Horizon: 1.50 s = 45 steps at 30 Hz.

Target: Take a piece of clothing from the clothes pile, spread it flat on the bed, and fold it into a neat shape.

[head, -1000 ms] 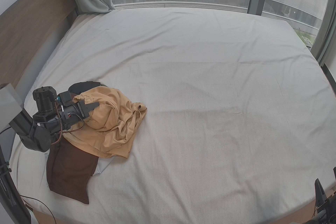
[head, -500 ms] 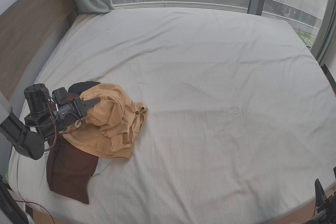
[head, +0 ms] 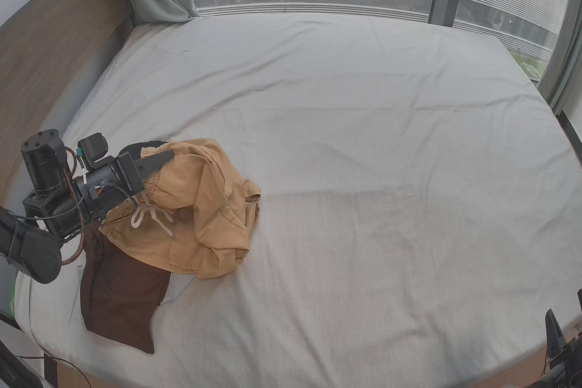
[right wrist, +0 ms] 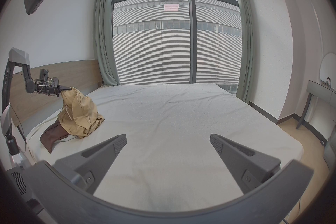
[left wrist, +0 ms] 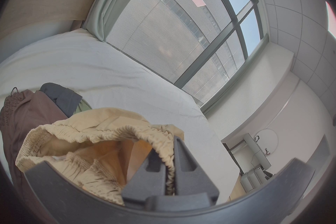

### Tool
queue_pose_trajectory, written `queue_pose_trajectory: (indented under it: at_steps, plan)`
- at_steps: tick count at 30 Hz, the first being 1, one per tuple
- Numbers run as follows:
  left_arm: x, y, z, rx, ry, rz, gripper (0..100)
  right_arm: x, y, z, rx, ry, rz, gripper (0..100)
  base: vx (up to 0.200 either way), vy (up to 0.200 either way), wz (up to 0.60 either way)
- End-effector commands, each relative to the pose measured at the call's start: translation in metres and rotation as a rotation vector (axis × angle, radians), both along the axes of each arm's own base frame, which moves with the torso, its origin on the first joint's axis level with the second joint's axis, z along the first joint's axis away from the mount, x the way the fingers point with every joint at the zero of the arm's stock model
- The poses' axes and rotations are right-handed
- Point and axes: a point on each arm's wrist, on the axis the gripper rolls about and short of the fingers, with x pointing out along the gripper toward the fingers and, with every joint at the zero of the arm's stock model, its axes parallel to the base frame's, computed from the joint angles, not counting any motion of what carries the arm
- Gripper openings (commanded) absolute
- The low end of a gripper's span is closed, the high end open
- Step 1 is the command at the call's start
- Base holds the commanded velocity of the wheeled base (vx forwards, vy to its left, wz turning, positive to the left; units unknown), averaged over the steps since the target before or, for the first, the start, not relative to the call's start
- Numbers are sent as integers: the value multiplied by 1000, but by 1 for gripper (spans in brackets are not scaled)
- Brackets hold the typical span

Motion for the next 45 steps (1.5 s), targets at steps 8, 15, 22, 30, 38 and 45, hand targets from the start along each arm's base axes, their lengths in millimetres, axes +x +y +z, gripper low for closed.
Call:
queue_pose_trajectory:
  at_steps: [8, 15, 22, 30, 38, 45]
  plan:
    - [-17, -11, 17, -91, -16, -36, 0, 0, 0, -5, 0, 1, 0, 100, 0, 0, 0]
    - [-21, -25, 26, -163, -18, -42, 0, 0, 0, -5, 0, 1, 0, 100, 0, 0, 0]
    - [-24, -50, 35, -244, -27, 12, 0, 0, 0, -5, 0, 1, 0, 100, 0, 0, 0]
    - [-28, -77, 50, -346, -34, 46, 0, 0, 0, -5, 0, 1, 0, 100, 0, 0, 0]
    - [-33, -100, 59, -414, -34, 66, 0, 0, 0, -5, 0, 1, 0, 100, 0, 0, 0]
    - [-35, -111, 65, -421, -37, 31, 0, 0, 0, -5, 0, 1, 0, 100, 0, 0, 0]
